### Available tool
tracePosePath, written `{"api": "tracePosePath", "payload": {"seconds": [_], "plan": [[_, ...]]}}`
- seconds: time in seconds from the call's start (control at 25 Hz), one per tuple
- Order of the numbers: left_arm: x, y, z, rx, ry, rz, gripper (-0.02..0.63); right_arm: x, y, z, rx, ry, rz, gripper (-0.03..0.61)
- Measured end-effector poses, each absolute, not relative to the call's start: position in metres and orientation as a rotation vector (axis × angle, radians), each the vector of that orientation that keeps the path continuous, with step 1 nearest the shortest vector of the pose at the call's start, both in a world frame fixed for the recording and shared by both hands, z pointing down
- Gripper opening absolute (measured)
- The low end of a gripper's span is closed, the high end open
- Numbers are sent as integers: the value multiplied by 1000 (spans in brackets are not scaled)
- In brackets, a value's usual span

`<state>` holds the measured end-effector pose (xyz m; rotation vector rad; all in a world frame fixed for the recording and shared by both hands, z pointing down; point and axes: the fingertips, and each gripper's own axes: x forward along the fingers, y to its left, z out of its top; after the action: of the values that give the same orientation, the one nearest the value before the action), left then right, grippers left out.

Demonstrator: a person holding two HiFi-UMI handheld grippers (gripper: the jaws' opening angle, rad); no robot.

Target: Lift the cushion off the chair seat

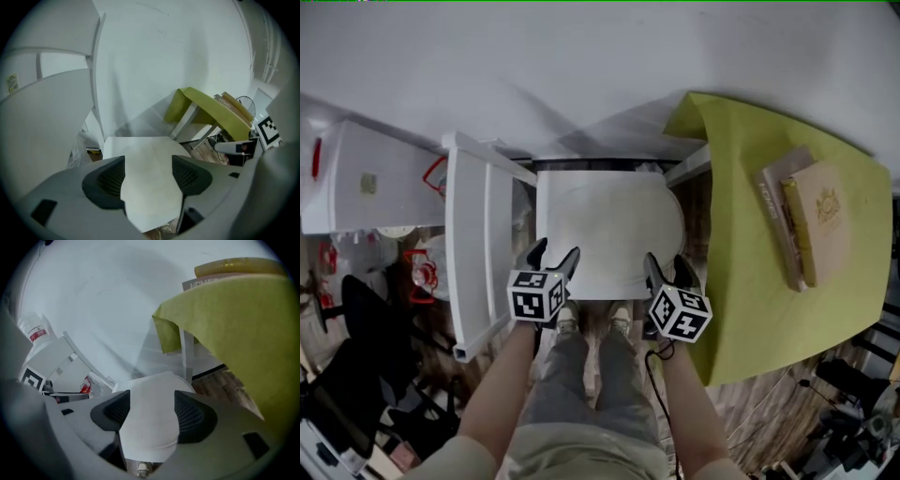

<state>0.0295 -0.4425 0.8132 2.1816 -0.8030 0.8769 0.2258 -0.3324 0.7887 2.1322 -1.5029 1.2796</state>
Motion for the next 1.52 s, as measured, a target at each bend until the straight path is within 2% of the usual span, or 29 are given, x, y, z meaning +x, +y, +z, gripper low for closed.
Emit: {"api": "tracePosePath", "payload": {"seconds": [0.72,1.28,1.36,1.48,1.52], "plan": [[-4,-437,962,1928,-942,895,321,292,-291,947,2281,-1248,1403,411],[-1,-423,999,1837,-948,883,348,304,-283,1000,2283,-1285,1605,420],[-2,-425,1001,1830,-980,911,348,302,-284,1003,2289,-1312,1647,413],[-8,-425,1002,1825,-1009,932,320,294,-286,998,2266,-1356,1650,295],[-10,-425,1002,1819,-1007,914,282,292,-288,995,2255,-1366,1628,264]]}}
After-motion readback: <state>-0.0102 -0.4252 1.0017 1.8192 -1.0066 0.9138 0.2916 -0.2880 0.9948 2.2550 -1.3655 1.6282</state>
